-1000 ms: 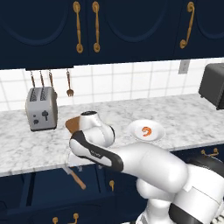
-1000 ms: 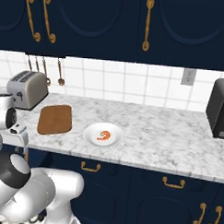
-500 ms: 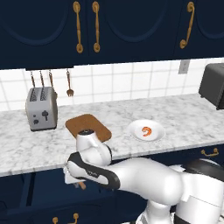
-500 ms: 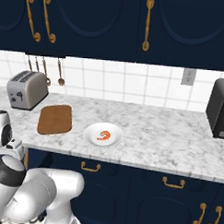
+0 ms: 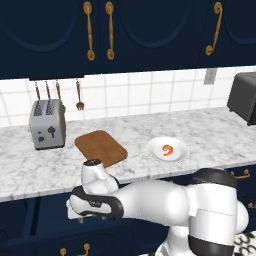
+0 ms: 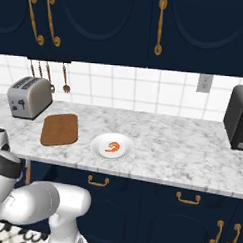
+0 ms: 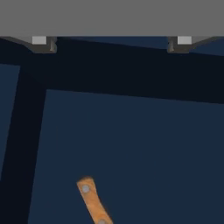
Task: Pick up the knife from the drawer and place it on the cutting board. Then place the meat from the plate to the cutting board.
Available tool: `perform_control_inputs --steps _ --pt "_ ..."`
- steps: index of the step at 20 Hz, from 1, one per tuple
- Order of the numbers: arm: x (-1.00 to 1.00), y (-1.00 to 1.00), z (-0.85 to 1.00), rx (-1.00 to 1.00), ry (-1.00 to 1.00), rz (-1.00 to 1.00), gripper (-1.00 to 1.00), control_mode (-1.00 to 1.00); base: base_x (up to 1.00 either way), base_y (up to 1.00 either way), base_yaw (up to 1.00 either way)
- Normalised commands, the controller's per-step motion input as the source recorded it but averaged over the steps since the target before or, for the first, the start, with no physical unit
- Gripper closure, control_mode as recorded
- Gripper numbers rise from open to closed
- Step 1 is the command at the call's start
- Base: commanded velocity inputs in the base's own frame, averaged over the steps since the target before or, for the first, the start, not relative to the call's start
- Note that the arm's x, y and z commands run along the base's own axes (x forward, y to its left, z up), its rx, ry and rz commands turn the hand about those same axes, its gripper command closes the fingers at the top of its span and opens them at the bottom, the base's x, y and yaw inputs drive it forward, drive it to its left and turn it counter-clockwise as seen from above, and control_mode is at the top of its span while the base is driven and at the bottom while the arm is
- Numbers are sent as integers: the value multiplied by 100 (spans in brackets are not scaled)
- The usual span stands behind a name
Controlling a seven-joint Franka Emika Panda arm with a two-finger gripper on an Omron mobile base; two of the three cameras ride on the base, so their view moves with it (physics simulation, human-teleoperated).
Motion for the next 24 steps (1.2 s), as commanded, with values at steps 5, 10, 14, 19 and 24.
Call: perform_control_inputs --steps 5,10,14,19,24 --pt "7 16 -31 0 1 0 -100 -100 0 0 0" --pt "-5 0 -17 -4 14 0 -100 -100 0 0 0" --pt "-32 0 0 -10 28 4 -100 -100 0 0 0" --pt "-72 0 -11 -9 19 7 -100 -100 0 0 0" --pt "-94 0 -20 -9 10 7 -100 -100 0 0 0"
